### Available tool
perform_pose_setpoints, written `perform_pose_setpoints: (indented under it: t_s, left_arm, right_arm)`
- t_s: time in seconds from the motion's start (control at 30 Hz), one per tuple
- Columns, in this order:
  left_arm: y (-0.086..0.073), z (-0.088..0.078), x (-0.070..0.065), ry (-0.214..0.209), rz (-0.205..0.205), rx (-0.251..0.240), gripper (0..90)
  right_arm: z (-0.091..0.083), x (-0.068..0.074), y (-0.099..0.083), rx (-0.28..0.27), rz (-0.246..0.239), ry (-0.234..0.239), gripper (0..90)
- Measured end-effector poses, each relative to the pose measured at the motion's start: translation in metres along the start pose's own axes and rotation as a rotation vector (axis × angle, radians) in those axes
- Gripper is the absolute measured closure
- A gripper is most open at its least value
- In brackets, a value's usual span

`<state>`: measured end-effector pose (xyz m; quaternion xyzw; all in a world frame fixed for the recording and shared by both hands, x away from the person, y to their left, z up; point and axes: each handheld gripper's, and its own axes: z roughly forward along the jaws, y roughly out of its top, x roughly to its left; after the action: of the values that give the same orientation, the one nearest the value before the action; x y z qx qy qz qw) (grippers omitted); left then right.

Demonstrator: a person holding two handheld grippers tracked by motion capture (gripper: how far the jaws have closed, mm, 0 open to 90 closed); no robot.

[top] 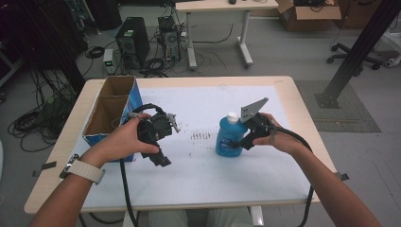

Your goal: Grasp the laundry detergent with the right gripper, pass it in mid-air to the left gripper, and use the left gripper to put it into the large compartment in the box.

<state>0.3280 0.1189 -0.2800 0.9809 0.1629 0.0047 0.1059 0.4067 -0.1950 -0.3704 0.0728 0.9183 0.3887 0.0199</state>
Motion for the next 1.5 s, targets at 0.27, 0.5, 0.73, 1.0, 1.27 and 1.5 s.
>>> perform_pose_setpoints:
  t_s: [0.27,0.5,0.73,1.0,1.27,1.5]
  left_arm:
    - [0.000,0.000,0.000,0.000,-0.001,0.003,9.3]
    - [0.001,0.001,0.000,-0.001,-0.002,0.004,9.3]
    - [0.001,0.001,0.001,-0.001,-0.003,0.002,9.3]
    - [0.001,0.002,0.002,0.000,-0.001,-0.001,9.3]
    - [0.001,0.000,0.000,0.000,0.002,-0.013,9.5]
    - [0.000,-0.007,-0.001,0.007,0.001,-0.035,9.5]
  right_arm:
    - [-0.001,-0.001,-0.001,-0.006,0.000,-0.001,29.8]
    - [-0.001,0.000,-0.001,-0.008,-0.010,0.000,34.9]
    - [0.000,0.001,0.000,-0.006,-0.032,-0.009,41.0]
    - [-0.001,0.001,0.000,-0.015,-0.033,0.001,42.4]
    - [-0.001,0.003,0.001,-0.027,-0.046,0.014,43.5]
    - [-0.009,0.011,0.014,-0.058,-0.056,0.069,43.6]
